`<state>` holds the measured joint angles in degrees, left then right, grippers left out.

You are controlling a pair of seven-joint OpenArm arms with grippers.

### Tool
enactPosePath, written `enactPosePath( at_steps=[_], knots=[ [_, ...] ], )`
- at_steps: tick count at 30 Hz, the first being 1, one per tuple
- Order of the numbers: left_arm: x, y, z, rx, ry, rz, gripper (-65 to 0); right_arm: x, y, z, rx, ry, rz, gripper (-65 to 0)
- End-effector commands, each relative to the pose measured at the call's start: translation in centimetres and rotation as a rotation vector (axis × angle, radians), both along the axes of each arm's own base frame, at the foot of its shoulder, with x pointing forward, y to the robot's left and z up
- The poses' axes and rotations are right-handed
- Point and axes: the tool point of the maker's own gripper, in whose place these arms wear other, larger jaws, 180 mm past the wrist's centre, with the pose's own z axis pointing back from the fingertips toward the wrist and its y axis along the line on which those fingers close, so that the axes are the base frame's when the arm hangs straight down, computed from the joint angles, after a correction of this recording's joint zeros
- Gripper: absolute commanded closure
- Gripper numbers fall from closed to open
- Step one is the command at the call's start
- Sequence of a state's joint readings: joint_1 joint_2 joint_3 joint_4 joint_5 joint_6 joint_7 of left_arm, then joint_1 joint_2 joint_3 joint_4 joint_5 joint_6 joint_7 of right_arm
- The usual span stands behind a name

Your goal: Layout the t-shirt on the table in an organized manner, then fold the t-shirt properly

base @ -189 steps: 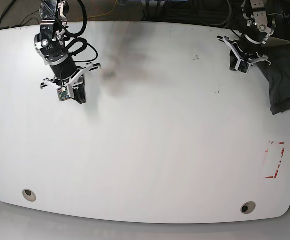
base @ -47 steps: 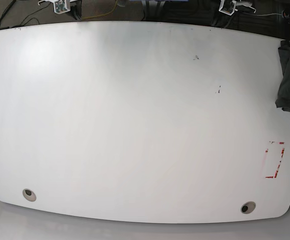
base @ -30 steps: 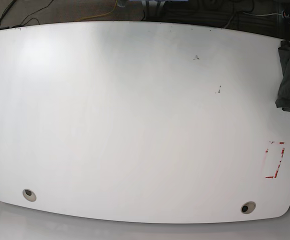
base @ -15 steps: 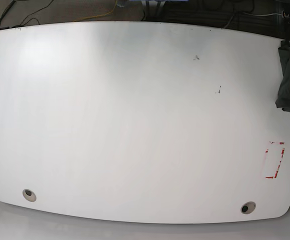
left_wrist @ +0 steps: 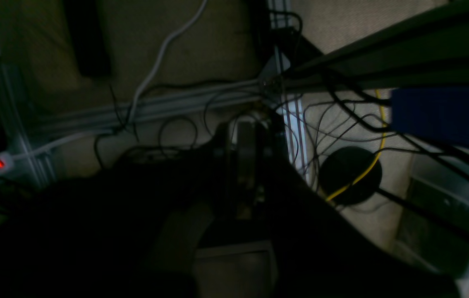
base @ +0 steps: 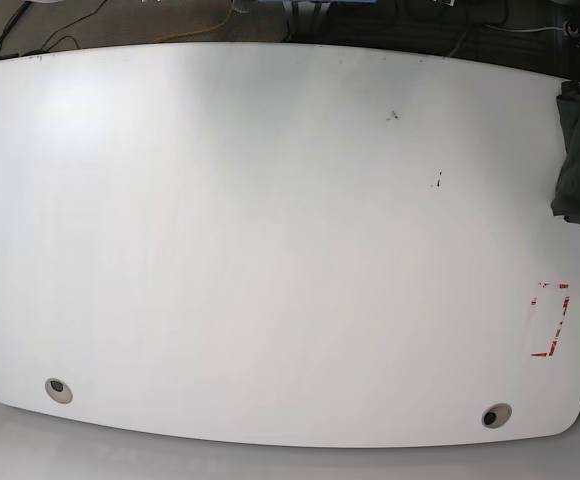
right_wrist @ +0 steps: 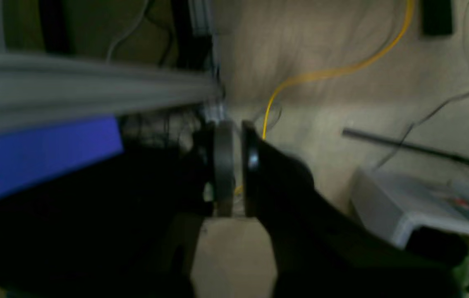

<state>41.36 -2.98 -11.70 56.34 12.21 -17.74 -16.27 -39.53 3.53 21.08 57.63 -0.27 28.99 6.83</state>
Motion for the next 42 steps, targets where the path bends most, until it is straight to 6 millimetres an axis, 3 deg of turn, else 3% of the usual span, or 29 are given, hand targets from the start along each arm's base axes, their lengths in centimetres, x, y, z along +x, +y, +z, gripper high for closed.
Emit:
enactPosePath(
  at_steps=[1,11,17,25,32,42],
  knots=[
    [-1.5,0.5,-1.2,0.008,0.054,-0.026,-2.1,-0.1,0.1,-0.8,0.035,0.005,-0.021,-3.0],
    [-0.1,-0.2,-5.5,-0.025,0.152,0.009,-2.1,1.5,-0.2,-3.1,0.051,0.042,-0.028,-3.0],
    [0.5,0.5,-7.2,0.019,0.199,0.037,-2.1,2.1,0.6,-4.5,0.065,0.079,0.008,-3.0],
    [0.2,-0.1,-8.4,0.015,0.274,0.068,-2.1,3.2,0.9,-6.1,0.096,0.123,-0.019,-3.3],
    [1.2,-0.1,-9.1,0.047,0.304,0.077,-2.1,4.3,1.7,-7.0,0.119,0.151,-0.036,-3.4],
    [0.4,-0.9,-9.5,0.057,0.405,0.018,-2.1,4.5,2.2,-8.1,0.040,0.206,0.093,-3.4]
  ],
)
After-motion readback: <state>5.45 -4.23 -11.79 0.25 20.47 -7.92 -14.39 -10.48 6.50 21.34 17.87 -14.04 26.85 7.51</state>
